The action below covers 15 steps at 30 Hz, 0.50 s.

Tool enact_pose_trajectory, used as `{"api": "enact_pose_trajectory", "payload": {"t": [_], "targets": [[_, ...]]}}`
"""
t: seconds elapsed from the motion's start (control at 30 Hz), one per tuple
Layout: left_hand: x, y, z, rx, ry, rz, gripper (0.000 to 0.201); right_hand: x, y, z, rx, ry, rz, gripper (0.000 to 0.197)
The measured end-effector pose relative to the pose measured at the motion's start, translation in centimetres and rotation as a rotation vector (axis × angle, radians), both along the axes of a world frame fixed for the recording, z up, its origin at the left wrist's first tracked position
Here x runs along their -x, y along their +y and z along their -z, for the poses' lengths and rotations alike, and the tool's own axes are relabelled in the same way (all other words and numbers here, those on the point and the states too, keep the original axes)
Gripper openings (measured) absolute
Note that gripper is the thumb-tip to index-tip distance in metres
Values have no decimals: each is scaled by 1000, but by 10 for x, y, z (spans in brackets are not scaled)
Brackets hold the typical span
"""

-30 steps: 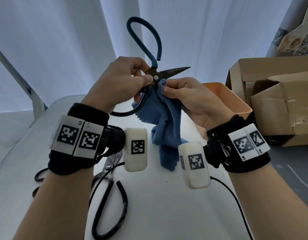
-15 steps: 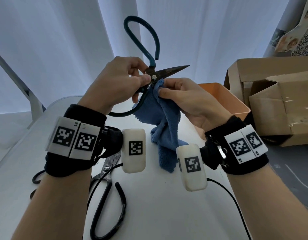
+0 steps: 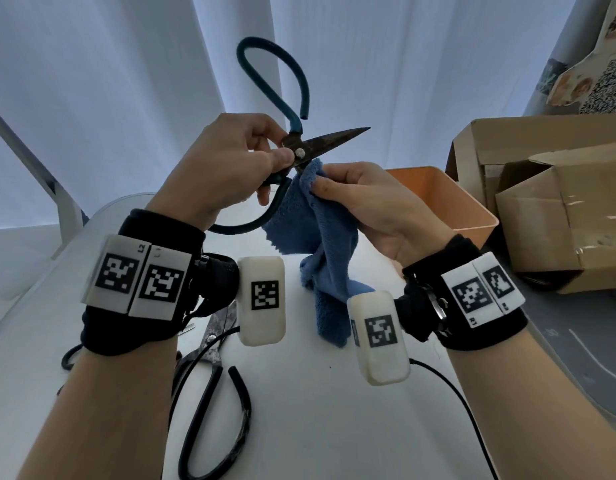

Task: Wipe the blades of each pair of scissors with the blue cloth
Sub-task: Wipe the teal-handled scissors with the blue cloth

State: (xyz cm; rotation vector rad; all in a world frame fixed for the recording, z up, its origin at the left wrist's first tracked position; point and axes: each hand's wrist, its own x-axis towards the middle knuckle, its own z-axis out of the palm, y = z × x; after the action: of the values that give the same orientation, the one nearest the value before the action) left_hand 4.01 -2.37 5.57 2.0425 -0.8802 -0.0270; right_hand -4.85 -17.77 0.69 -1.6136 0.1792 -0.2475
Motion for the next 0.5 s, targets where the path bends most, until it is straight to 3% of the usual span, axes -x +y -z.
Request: {"api": "enact_pose_trajectory", "payload": {"t": [0.17, 0.37, 0.5], "targets": [[0, 1, 0, 5, 14, 1, 5, 4, -4, -1, -25, -4, -129, 32], [-2, 1, -1, 33, 15, -17, 5, 1, -1, -1, 15, 20, 11, 18], [-4, 6, -1, 32, 41, -14, 6, 0, 0, 0, 0, 31, -85, 27]]}}
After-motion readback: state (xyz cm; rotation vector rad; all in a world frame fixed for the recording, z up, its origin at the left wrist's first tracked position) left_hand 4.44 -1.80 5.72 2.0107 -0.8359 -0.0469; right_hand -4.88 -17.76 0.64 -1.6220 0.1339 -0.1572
